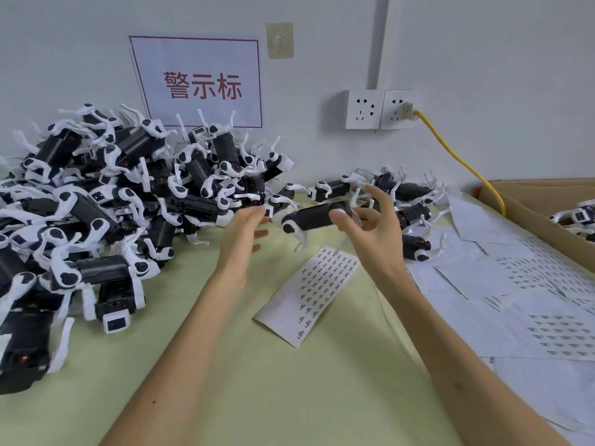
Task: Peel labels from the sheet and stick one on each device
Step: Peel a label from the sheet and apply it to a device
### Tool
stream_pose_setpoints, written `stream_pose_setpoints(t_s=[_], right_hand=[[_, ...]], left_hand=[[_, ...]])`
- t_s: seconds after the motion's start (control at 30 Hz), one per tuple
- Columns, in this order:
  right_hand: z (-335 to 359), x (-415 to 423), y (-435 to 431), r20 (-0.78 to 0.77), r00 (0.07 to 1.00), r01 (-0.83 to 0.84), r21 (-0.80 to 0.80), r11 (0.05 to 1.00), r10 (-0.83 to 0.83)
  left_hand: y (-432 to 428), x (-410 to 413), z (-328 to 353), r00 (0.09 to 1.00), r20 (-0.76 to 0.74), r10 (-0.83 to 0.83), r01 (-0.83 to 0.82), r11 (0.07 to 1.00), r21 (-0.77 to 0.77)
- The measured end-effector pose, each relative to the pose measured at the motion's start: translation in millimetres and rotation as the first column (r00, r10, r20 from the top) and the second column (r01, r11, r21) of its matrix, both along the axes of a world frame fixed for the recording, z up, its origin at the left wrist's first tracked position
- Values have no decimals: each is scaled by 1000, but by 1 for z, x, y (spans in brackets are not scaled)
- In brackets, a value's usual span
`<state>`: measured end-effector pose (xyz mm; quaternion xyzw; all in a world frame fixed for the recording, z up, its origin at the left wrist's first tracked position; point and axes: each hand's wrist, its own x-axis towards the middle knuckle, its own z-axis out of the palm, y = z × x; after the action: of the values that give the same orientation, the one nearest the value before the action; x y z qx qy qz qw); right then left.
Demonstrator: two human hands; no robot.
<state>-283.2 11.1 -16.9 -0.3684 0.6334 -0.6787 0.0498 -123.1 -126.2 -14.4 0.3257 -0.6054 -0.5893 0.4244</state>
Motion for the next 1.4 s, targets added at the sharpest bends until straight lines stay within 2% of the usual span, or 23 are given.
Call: stream_pose_setpoints(t_s=[0.07,0.17,0.23,0.43,0.63,0.77,1.0,1.27,1.33,1.4], right_hand=[[1,-2,-1,112,993,-29,-29,999,32],[2,-1,0,179,981,-74,-22,997,77],[3,-2,1,188,976,-110,-2,994,108],[6,0,2,189,965,-188,2,982,184],[2,1,1,205,967,-163,32,986,154],[2,-2,2,182,973,-152,56,987,140],[2,-3,5,152,978,-156,81,985,142],[3,-2,5,116,975,-205,108,973,192],[2,0,4,107,974,-212,115,970,200],[2,2,3,111,975,-205,118,972,193]], left_hand=[[1,-1,1,982,-23,-187,189,974,125],[8,-3,-2,934,-45,-355,357,933,49],[15,-5,-1,933,-42,-357,357,934,-10],[15,0,5,930,-165,-330,325,944,-54],[17,2,5,965,-12,-261,251,939,-236],[20,2,6,949,45,-311,311,909,-277],[22,7,10,893,201,-403,446,853,-273],[17,6,7,788,246,-564,608,775,-173],[17,3,4,800,232,-553,590,796,-137],[18,0,1,855,184,-484,510,850,-135]])
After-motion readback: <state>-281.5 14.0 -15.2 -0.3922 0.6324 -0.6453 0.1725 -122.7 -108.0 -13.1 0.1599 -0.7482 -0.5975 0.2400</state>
